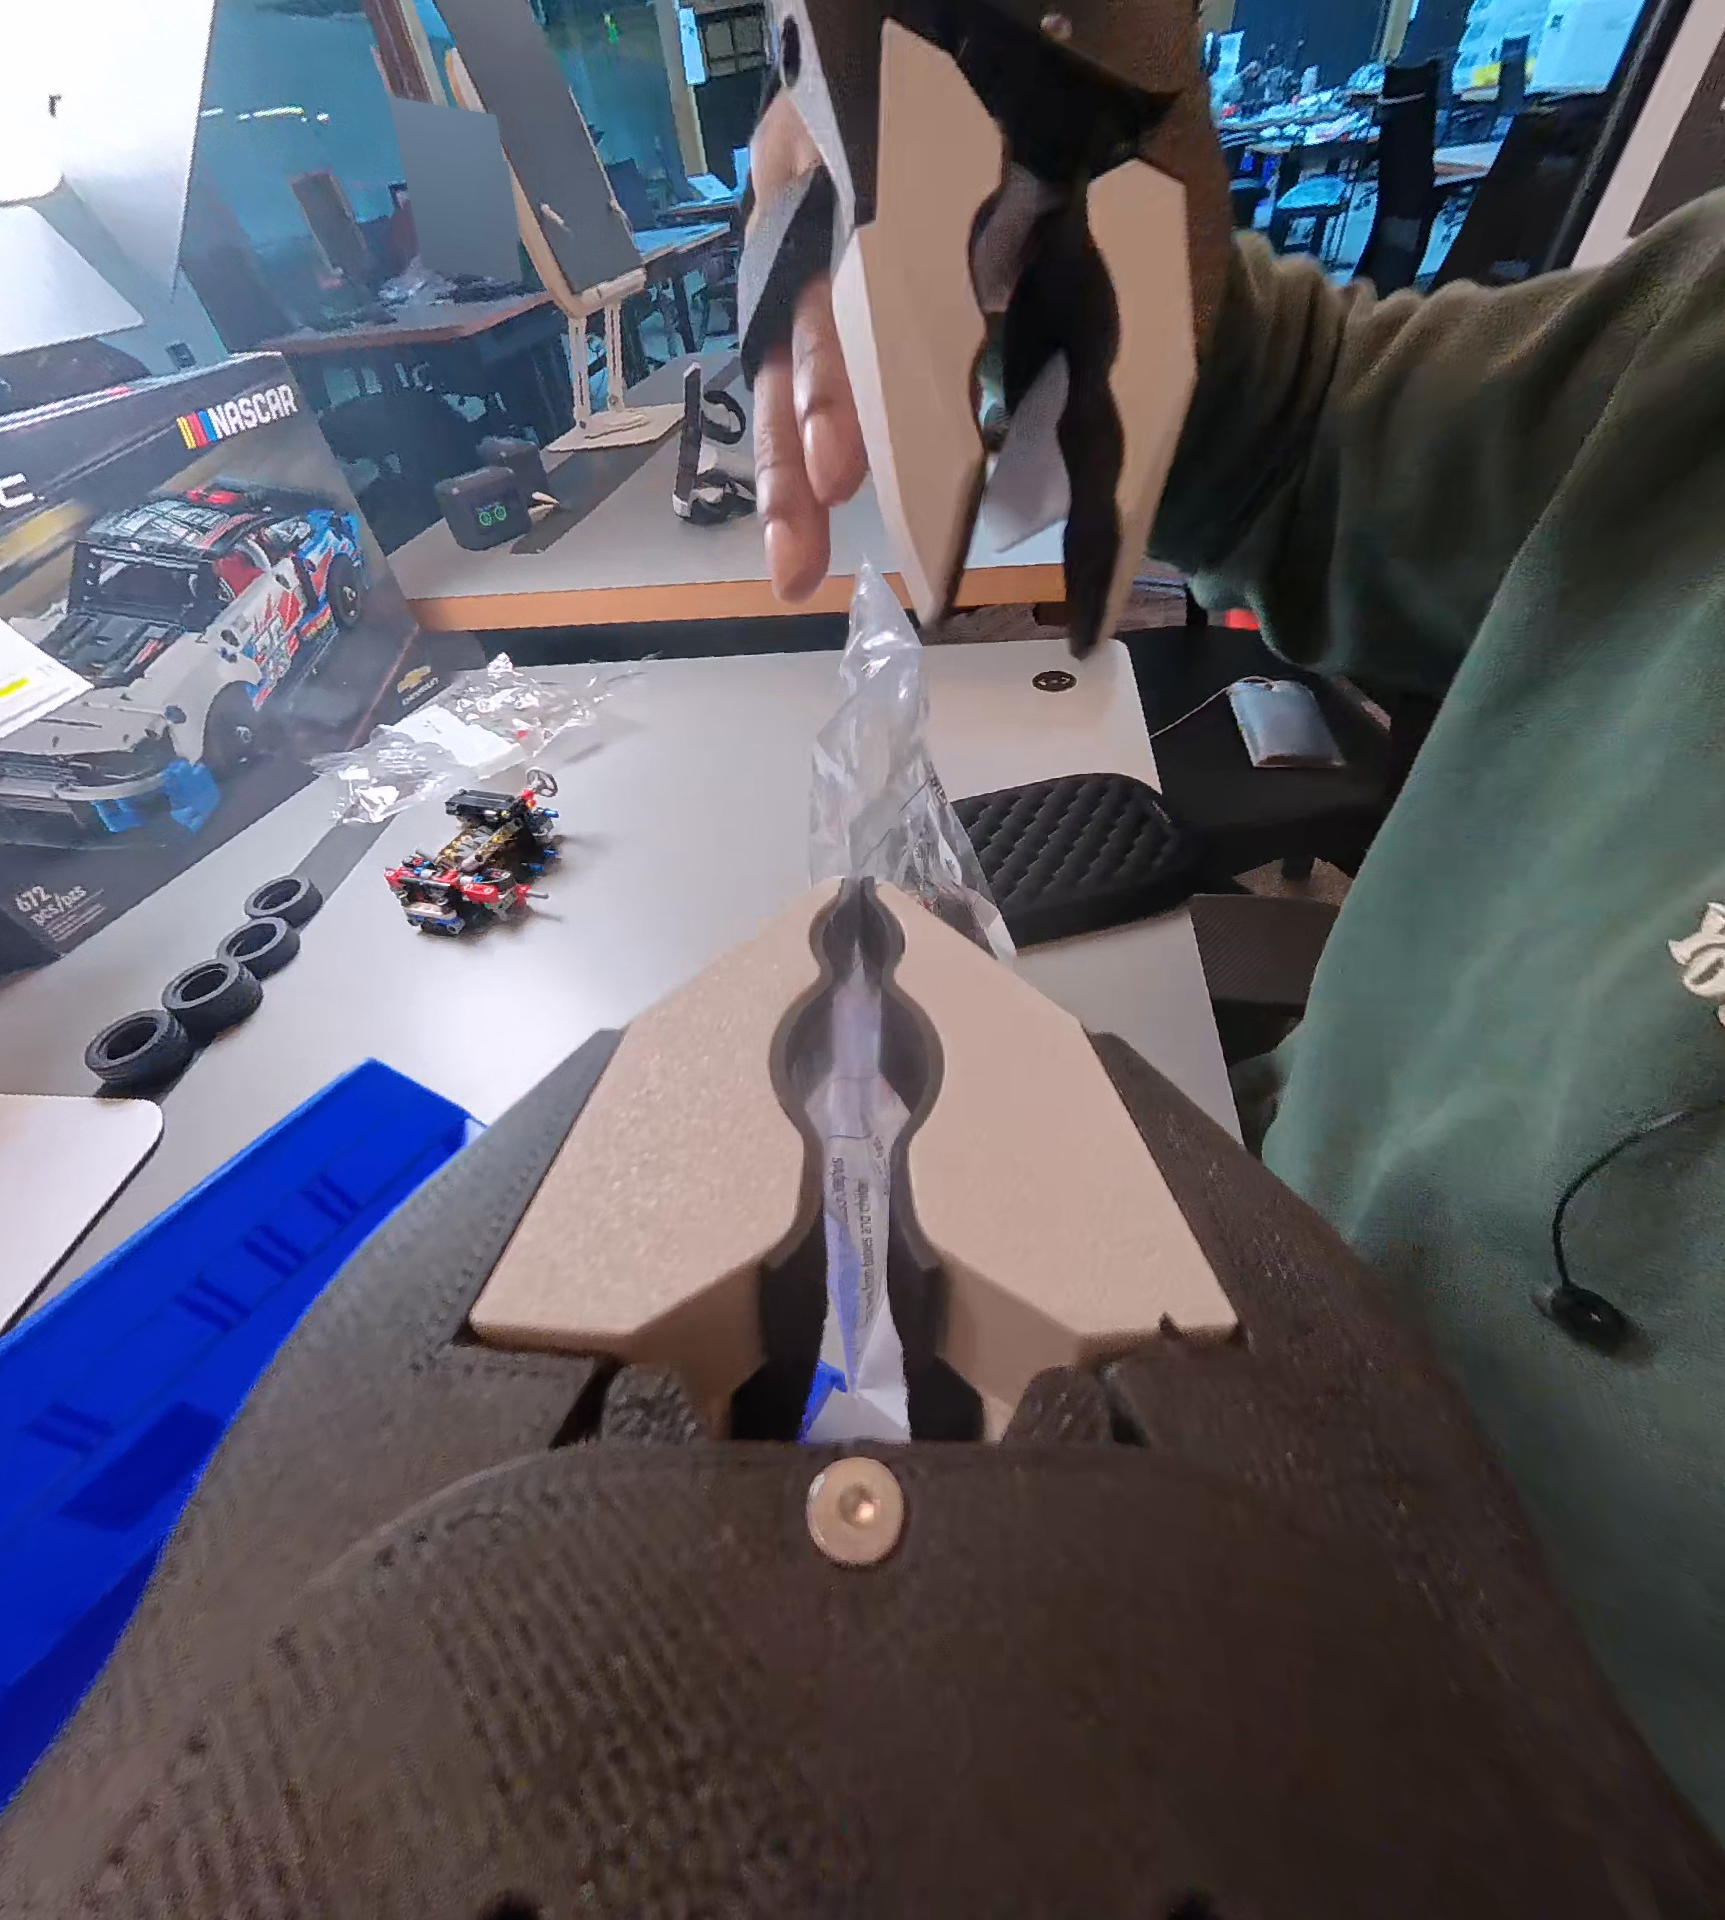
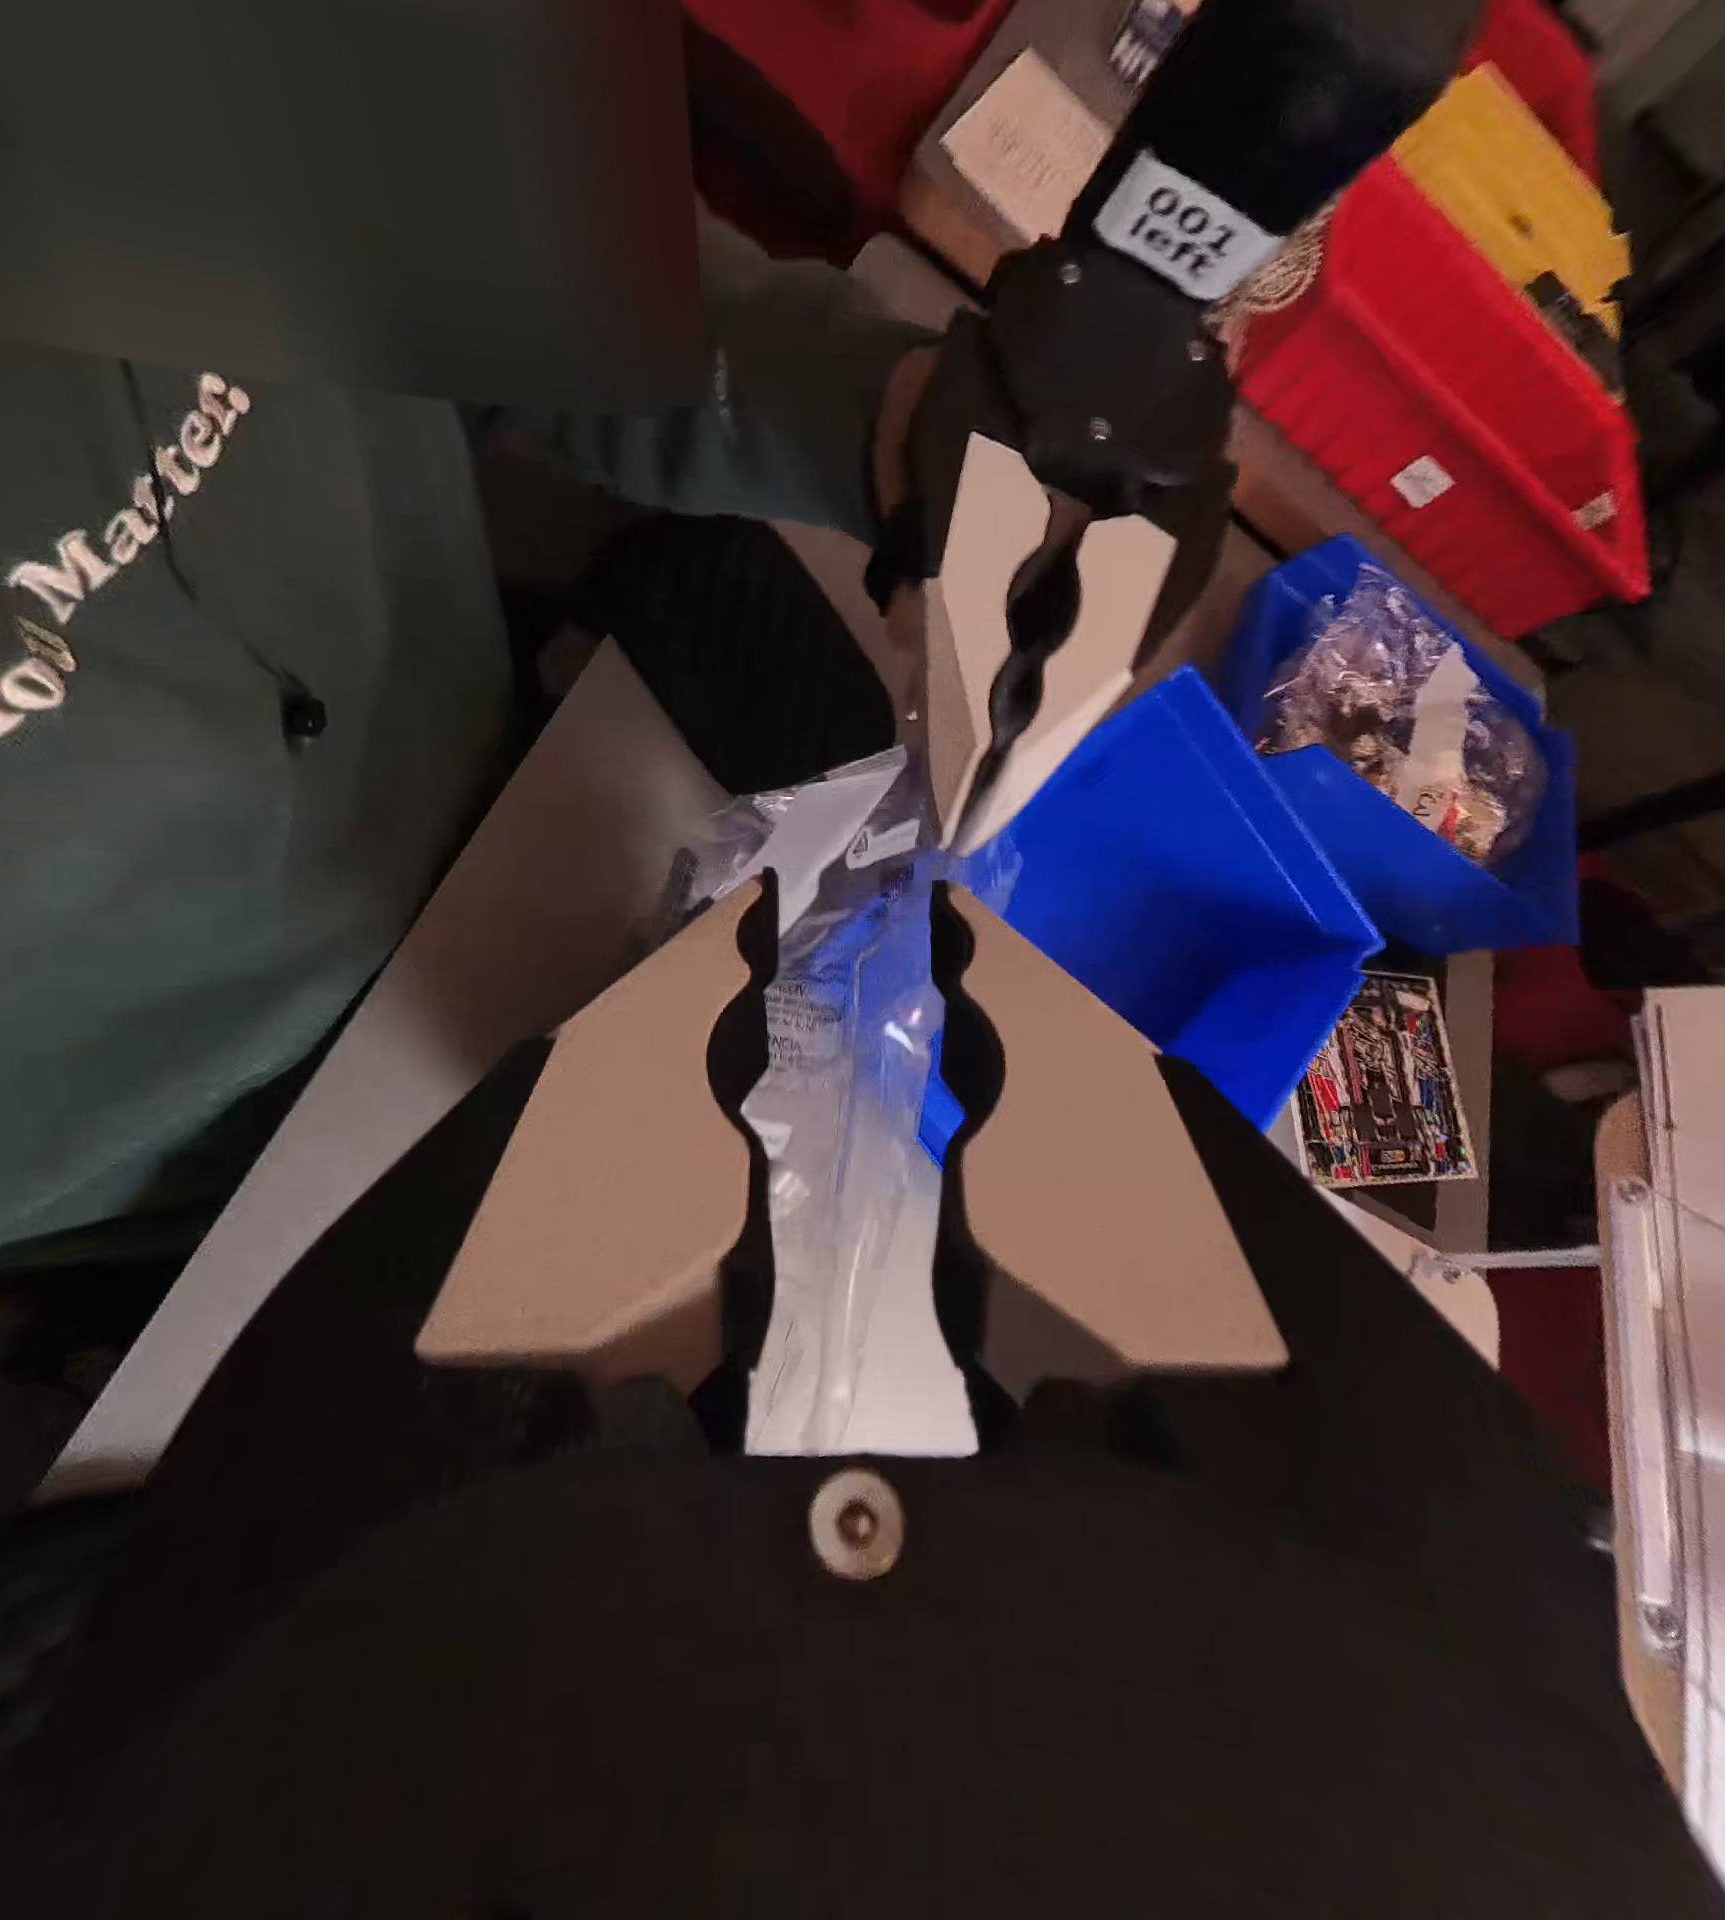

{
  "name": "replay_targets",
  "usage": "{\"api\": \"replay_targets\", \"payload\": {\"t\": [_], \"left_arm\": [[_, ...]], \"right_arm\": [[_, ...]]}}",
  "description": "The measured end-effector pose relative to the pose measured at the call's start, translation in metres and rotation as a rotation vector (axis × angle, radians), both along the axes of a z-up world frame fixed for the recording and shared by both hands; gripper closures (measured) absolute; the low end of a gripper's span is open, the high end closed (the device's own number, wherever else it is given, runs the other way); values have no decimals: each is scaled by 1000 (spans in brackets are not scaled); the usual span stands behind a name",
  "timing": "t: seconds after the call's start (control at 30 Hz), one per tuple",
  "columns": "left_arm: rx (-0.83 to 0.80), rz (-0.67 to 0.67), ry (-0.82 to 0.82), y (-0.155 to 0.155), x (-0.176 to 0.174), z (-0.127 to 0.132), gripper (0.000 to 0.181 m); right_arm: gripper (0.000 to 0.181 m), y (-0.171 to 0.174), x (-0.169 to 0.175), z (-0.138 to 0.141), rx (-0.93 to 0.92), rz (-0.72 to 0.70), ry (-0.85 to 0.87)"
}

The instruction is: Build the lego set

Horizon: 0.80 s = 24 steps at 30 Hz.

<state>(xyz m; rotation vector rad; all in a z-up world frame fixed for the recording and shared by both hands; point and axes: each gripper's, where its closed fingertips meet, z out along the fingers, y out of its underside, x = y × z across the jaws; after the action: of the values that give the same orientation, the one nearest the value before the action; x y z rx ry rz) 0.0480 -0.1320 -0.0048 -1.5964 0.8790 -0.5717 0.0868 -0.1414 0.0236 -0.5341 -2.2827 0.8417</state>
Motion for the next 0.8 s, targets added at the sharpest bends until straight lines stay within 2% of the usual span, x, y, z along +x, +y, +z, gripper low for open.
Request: {"api": "replay_targets", "payload": {"t": [0.1,0.23,0.37,0.47,0.57,0.8], "left_arm": [[-4,6,20,2,5,2,181],[-2,2,49,2,10,5,181],[-58,17,39,3,12,6,181],[-66,14,45,2,13,9,181],[-95,20,47,3,14,12,181],[-163,-12,64,3,25,13,181]], "right_arm": [[152,-10,-10,-4,87,20,-70],[146,-4,-20,-7,197,-29,-155],[149,-4,-15,-13,269,-32,-246],[148,8,-13,-20,366,-88,-301],[147,8,-8,-25,380,-91,-368],[148,26,3,-28,578,-137,-443]]}}
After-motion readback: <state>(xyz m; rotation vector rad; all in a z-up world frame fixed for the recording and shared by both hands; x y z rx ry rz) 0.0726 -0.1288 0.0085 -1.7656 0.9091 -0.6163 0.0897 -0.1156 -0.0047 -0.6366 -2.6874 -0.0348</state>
